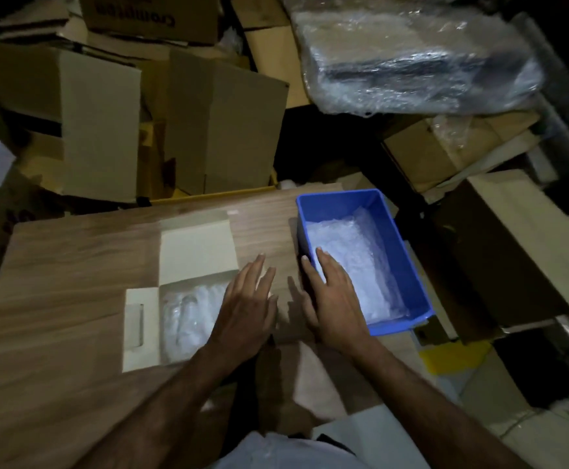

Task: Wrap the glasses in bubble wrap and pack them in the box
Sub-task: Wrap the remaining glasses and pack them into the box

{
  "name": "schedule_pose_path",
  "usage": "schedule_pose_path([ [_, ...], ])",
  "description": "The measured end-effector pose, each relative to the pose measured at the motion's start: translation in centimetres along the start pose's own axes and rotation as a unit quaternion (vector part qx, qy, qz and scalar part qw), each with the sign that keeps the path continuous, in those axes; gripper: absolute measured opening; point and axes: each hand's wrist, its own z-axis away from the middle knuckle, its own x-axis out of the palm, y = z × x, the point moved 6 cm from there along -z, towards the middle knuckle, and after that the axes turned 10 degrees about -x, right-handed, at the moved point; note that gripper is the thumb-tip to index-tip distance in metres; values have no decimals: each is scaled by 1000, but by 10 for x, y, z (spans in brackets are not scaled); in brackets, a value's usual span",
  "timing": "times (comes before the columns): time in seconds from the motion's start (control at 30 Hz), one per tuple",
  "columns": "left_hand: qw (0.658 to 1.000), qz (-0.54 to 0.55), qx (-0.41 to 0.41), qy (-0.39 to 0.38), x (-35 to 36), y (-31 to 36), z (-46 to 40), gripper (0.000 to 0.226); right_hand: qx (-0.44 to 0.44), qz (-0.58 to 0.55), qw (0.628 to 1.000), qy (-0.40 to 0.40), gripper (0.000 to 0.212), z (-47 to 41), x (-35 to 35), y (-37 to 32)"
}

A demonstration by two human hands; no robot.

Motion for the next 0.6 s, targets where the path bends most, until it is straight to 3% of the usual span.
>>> schedule_pose_path([
  [0.17,999,44,7,-1,25,72,-29,55,53,-3,998,-41,62,24,-17,97],
  [0.23,1000,23,4,-15,41,91,-45,59,98,-16,981,-169,73,28,-9,135],
  [0.3,999,-8,-13,-48,60,98,-58,63,87,5,949,-305,88,31,7,158],
  [0.4,995,-39,-44,-80,82,98,-70,67,43,16,908,-416,96,28,34,172],
  [0.53,994,-46,-57,-77,88,97,-71,68,1,51,912,-406,42,13,53,171],
  [0.6,995,-43,-54,-70,86,98,-71,67,-5,69,925,-373,33,7,54,172],
])
